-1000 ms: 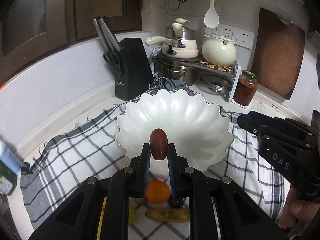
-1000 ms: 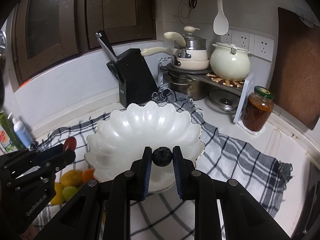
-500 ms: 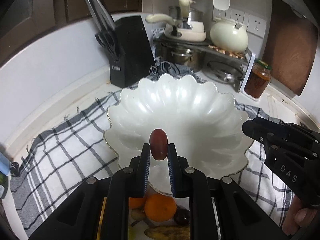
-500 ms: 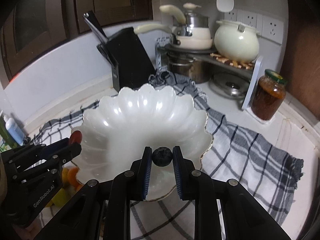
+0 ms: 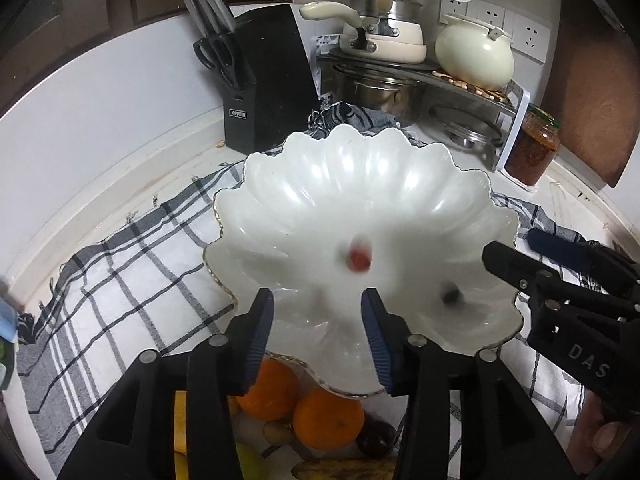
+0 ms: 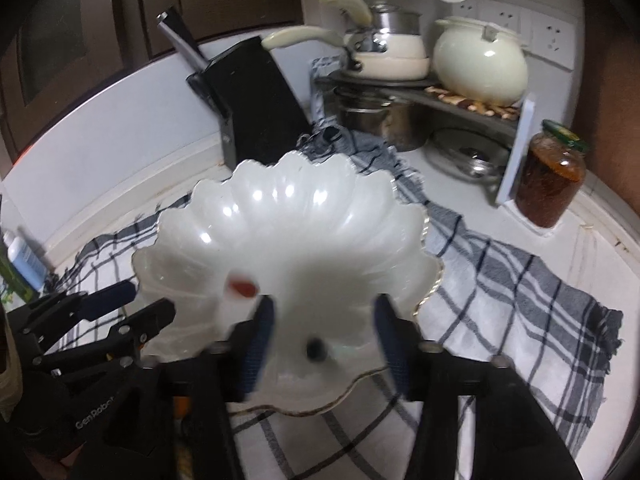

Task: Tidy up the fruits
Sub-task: 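Carry date and blueberry over the white bowl and open both tools, then withdraw both open tools from the bowl back over the fruit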

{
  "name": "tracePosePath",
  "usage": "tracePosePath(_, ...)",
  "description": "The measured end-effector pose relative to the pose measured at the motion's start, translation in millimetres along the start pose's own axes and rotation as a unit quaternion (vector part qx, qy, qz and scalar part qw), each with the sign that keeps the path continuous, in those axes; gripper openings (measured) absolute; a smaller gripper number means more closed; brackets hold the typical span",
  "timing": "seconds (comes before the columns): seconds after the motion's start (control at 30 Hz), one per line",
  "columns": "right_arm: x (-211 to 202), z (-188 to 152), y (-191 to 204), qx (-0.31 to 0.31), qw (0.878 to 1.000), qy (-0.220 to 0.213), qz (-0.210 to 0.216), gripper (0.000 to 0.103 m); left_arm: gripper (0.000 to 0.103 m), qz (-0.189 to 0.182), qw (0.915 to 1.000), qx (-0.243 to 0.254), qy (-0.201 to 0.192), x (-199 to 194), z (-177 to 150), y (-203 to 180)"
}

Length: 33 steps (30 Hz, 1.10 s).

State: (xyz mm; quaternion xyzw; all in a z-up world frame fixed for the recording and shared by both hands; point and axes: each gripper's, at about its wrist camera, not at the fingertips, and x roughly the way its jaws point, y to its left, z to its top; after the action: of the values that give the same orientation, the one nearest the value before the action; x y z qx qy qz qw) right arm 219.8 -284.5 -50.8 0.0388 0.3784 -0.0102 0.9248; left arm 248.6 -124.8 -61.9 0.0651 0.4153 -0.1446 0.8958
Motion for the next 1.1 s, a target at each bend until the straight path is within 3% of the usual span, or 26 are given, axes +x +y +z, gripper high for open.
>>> tracePosePath(0.17,-13,2,-1,0.001,0.999,-0.025,-0.033,0.087,0.064,0.023,0.9997,0.001,-0.012,-9,0,1)
tracePosePath(0.4,-31,6,1,0.000,0.997,-0.044,-0.059,0.090,0.083,0.047,0.9984,-0.005,-0.029,-25,1,6)
tracePosePath(1.1,-81,-2,38,-0.010,0.995,-0.077,-0.068,0.091,0.087,0.073,0.9952,-0.022,-0.060,-87,-17,35)
